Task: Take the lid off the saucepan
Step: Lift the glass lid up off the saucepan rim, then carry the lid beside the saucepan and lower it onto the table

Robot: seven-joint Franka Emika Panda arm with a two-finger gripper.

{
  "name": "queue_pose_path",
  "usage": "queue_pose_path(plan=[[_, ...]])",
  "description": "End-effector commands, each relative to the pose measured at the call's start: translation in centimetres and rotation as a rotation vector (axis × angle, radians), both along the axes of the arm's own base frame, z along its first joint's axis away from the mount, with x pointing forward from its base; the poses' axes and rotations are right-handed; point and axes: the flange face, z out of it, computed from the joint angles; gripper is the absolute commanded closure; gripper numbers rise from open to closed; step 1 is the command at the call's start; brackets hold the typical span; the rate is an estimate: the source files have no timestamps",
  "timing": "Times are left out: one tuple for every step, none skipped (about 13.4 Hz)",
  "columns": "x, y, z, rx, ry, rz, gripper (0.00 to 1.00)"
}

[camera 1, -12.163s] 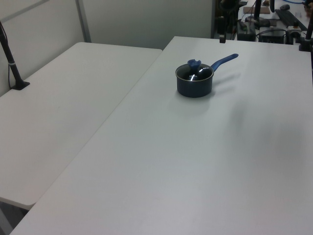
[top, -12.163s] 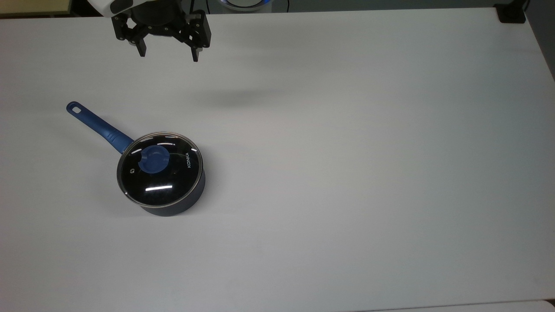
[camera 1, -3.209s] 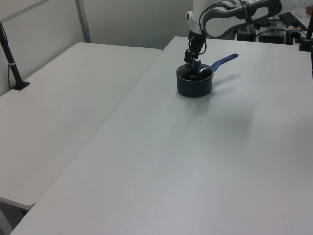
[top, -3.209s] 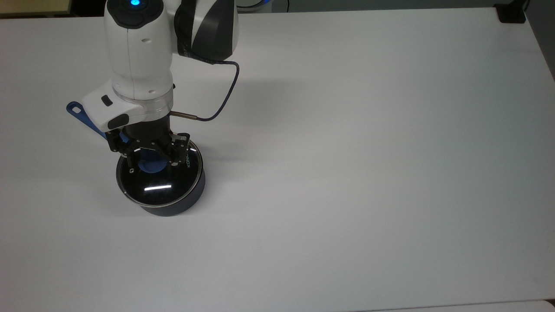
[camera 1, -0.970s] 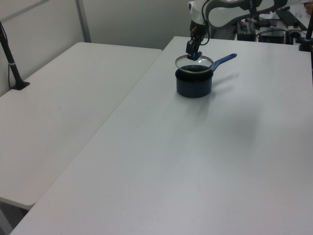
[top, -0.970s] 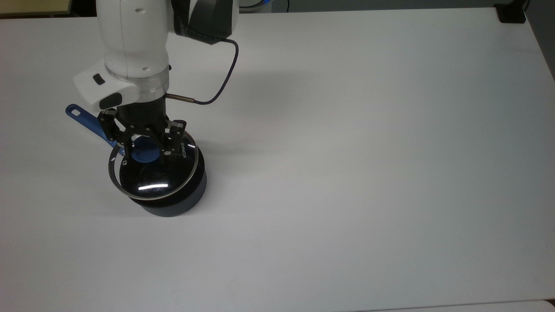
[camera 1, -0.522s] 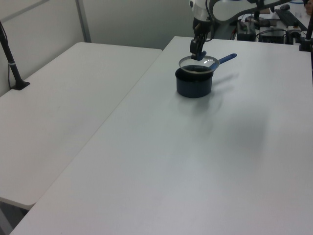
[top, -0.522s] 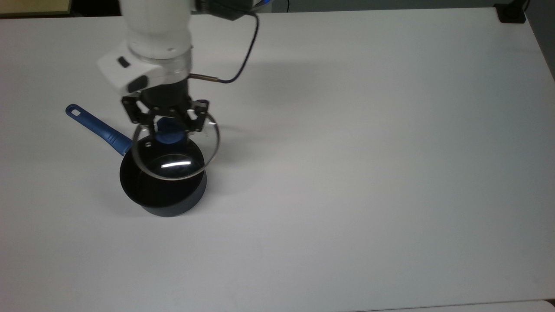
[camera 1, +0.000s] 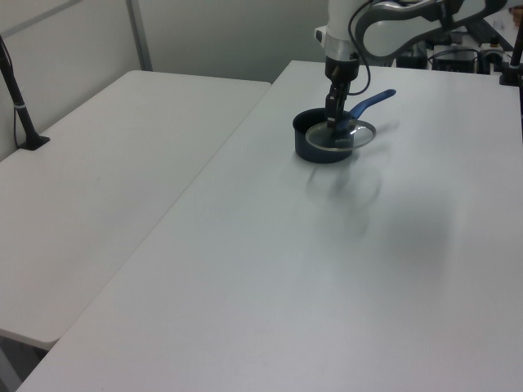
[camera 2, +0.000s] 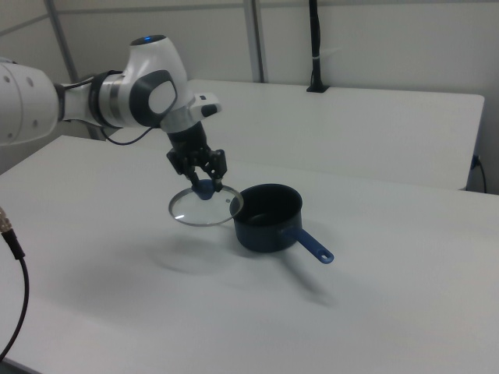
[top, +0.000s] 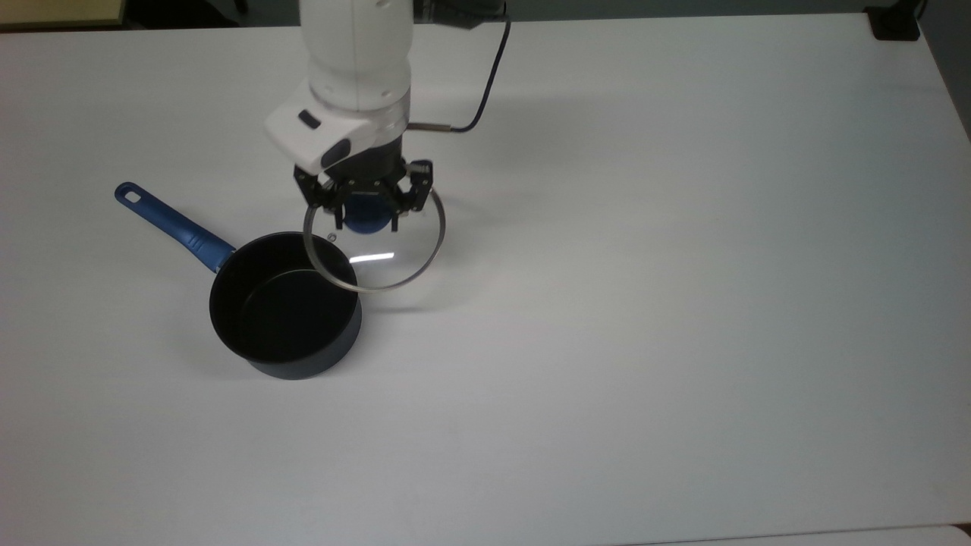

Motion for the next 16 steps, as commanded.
queue_pose_path(plan=[[-3.9,2.1,0.3,0.009,0.037,0.041,0.68],[-4.2,2.9,-0.3,0.01,0.049,0.055,0.68],[-4.3,3.1,-0.7,0.008,0.057,0.058,0.68],[-4.5,3.3,-1.2,0.008,0.066,0.063,0.68],[-4.6,4.0,-1.4,0.01,0.071,0.072,0.68],[-4.7,4.0,-1.9,0.01,0.079,0.071,0.68],[-4.7,4.1,-2.2,0.011,0.082,0.059,0.68],[-4.6,4.9,-2.8,0.009,0.09,0.062,0.67],[-4.2,5.4,-3.6,0.007,0.076,0.057,0.67],[-4.0,5.5,-4.5,0.006,0.062,0.036,0.67],[-3.9,5.7,-4.9,-0.002,0.057,0.035,0.67],[-4.0,5.9,-5.0,-0.004,0.056,0.039,0.67],[-4.0,5.9,-5.4,-0.004,0.062,0.038,0.67],[-3.8,6.4,-6.3,-0.001,0.066,0.033,0.67],[-3.6,7.0,-7.0,0.005,0.058,0.024,0.67],[-3.4,7.0,-7.5,0.005,0.059,0.023,0.67]])
